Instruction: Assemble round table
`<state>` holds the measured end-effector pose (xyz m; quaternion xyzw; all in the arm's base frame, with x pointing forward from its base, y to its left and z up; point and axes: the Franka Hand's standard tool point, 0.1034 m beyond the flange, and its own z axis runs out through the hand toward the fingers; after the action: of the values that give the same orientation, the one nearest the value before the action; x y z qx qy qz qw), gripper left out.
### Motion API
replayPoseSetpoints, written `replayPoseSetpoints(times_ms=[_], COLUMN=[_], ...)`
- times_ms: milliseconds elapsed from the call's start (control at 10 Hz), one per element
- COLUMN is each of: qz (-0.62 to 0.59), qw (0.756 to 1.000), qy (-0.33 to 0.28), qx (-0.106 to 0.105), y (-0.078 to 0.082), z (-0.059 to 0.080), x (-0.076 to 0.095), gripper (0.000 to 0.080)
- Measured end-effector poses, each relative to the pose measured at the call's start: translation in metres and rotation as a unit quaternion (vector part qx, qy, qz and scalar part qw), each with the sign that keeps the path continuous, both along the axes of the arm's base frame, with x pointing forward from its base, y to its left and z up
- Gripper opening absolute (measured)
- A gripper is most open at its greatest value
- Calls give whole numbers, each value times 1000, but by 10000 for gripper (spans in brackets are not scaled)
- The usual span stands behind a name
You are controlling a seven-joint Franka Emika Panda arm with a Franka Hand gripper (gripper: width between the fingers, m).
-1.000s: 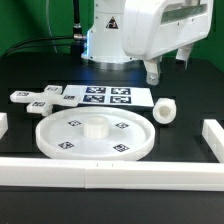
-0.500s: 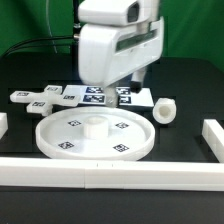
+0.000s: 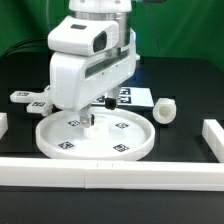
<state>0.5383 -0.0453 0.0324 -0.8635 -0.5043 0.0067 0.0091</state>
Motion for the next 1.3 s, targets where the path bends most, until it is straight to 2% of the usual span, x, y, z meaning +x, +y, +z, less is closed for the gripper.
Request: replayPoseSetpoints(times_ms=[300,600,700,800,1300], qz=[-1,-2,-1,-1,-1], qw=[1000,1000,1000,1000,1000], qy=[10,11,11,11,11], qx=[3,4,4,4,4], y=[-6,-4,-3,-4,-4], z=[-22,-23,-23,-23,-23], x=[-6,-6,-6,-6,-6], gripper=[650,650,556,406,407])
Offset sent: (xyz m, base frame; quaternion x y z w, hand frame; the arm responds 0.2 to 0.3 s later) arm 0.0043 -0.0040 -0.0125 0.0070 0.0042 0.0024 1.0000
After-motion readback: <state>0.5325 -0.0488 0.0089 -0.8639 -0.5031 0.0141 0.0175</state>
